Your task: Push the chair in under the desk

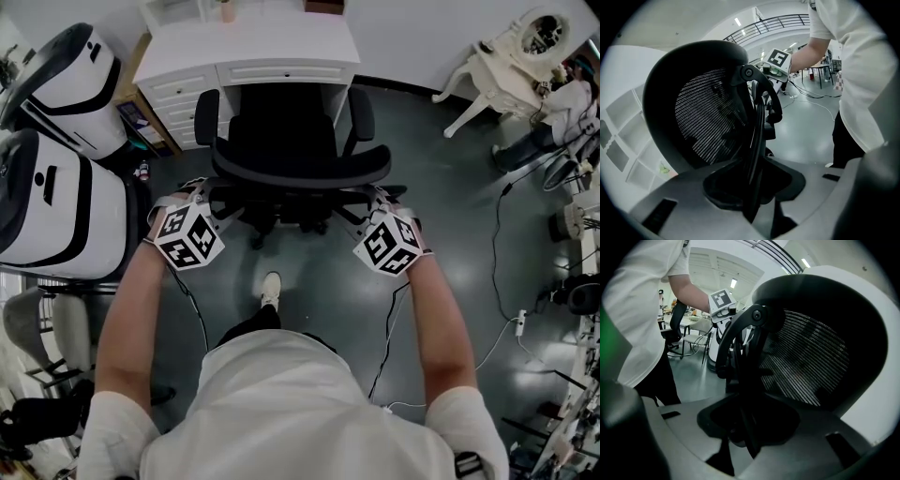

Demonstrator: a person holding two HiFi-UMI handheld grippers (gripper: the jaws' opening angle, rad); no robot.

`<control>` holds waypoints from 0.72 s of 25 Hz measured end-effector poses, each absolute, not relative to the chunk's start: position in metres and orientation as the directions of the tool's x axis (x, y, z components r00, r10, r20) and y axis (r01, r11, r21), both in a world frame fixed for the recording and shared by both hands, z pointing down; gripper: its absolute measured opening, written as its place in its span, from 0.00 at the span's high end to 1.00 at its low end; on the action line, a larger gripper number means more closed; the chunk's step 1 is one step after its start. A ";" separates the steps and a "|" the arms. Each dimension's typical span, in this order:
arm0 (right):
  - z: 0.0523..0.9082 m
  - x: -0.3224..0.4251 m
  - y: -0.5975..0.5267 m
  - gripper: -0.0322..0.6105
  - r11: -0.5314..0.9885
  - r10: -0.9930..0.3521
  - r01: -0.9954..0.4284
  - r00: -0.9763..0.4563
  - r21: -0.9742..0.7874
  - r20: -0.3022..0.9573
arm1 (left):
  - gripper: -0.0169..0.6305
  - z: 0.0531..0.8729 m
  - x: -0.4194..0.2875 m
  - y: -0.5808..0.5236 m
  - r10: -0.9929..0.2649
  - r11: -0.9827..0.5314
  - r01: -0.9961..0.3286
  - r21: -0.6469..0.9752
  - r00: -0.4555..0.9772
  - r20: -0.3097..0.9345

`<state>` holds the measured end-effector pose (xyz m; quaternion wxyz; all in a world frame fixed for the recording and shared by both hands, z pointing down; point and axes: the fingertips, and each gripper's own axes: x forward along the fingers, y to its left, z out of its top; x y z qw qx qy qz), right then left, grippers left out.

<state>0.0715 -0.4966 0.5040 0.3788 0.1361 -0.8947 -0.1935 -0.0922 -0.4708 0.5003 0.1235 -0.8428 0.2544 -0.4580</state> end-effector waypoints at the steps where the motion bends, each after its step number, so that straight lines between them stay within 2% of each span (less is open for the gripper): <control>1: 0.504 0.071 -0.500 0.75 0.889 -0.389 -0.096 -0.675 0.448 0.627 | 0.77 0.501 -0.093 -0.475 -0.537 -0.843 -0.317 -0.434 0.450 0.713; 18: 0.504 0.065 -0.562 0.75 0.894 -0.379 -0.090 -0.676 0.440 0.632 | 0.78 0.500 -0.098 -0.534 -0.533 -0.845 -0.326 -0.424 0.445 0.720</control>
